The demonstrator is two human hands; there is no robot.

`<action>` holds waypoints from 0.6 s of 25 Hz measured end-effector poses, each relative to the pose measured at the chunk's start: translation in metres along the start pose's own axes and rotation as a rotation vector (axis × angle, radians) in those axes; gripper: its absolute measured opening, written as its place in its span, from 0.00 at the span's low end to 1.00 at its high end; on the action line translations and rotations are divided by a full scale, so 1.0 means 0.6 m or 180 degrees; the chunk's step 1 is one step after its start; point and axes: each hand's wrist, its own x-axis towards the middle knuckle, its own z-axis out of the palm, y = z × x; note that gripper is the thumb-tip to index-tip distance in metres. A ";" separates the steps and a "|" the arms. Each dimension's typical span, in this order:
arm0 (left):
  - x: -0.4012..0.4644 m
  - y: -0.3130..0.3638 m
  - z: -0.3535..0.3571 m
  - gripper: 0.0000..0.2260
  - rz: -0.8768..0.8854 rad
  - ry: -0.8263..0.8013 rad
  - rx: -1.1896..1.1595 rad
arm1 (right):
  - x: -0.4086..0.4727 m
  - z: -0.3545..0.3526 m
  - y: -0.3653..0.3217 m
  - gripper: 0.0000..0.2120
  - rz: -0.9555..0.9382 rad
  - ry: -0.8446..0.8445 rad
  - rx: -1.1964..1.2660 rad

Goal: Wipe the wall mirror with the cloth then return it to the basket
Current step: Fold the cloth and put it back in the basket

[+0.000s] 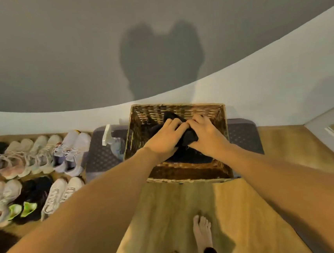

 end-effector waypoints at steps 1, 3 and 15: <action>0.025 -0.034 0.055 0.30 -0.0067 -0.0117 -0.0101 | 0.036 0.051 0.029 0.28 0.0057 -0.0121 0.0053; 0.073 -0.097 0.161 0.31 -0.0258 -0.0493 -0.0378 | 0.109 0.152 0.089 0.30 0.0202 -0.0593 0.0123; 0.117 -0.222 0.424 0.25 -0.3338 -0.0521 -0.2230 | 0.152 0.398 0.255 0.26 0.1819 -0.0215 0.1921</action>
